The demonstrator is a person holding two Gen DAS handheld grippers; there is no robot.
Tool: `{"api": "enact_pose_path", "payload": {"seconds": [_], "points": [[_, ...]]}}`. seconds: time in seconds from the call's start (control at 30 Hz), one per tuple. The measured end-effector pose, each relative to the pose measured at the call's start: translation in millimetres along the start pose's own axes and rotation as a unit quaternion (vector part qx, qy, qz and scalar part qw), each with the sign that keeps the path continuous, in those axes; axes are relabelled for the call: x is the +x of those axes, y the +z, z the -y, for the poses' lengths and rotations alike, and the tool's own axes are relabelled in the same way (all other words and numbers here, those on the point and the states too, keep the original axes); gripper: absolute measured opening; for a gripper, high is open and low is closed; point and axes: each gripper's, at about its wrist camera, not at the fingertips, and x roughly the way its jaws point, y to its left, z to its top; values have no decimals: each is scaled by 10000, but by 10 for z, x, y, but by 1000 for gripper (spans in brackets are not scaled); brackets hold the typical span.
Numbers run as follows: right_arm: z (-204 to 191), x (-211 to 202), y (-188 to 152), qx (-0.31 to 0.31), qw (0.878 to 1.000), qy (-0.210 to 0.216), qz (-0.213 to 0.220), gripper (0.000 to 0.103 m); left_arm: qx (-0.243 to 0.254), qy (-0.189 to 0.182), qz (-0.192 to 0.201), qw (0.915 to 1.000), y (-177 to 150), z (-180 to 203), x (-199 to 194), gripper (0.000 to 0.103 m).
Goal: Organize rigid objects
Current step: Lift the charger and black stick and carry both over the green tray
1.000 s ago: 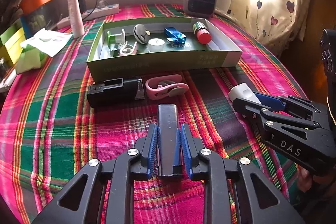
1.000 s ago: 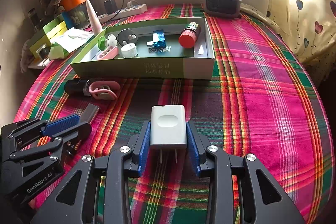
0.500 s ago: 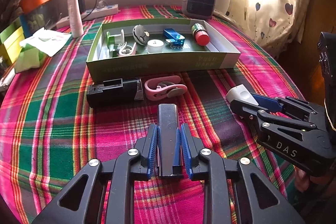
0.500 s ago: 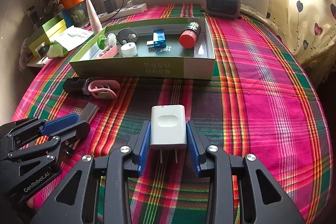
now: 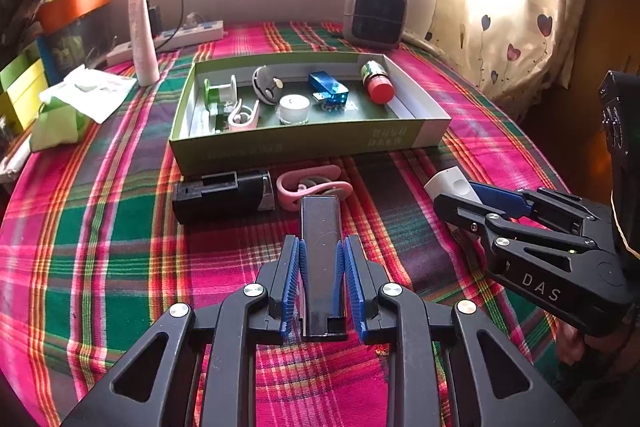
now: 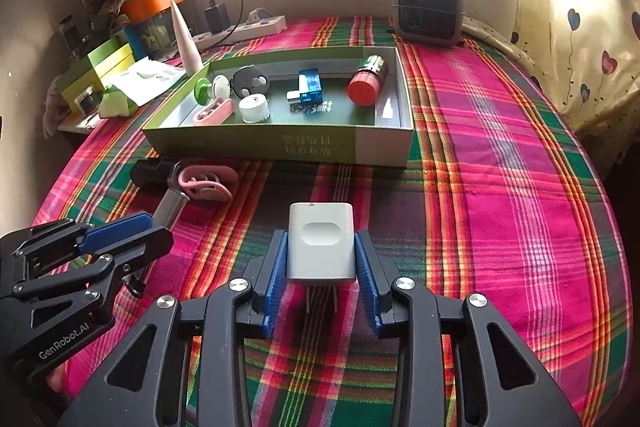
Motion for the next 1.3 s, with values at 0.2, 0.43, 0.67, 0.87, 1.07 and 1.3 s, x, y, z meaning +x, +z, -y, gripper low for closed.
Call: {"api": "enact_pose_path", "payload": {"seconds": [0.2, 0.43, 0.67, 0.87, 1.07, 1.3], "points": [[8, -34, 48, -15, 10000, -6, 72, 35, 1, -35, 80, 10000, 62, -16, -45, 22], [23, -80, 100, -39, 9999, -17, 147, 35, -43, -67, 158, 9998, 144, -60, -75, 22], [45, -97, 198, -21, 9998, 18, 211, 35, -57, -124, 203, 9997, 254, -106, -84, 22], [37, -94, 289, -77, 9997, 40, 246, 35, -82, -150, 262, 9995, 373, -162, -67, 22], [40, -70, 425, -63, 9996, 155, 248, 35, -153, -204, 333, 9991, 524, -253, -40, 22], [39, -2, 617, -85, 9994, 240, 239, 35, -161, -270, 395, 9987, 726, -332, 12, 22]]}}
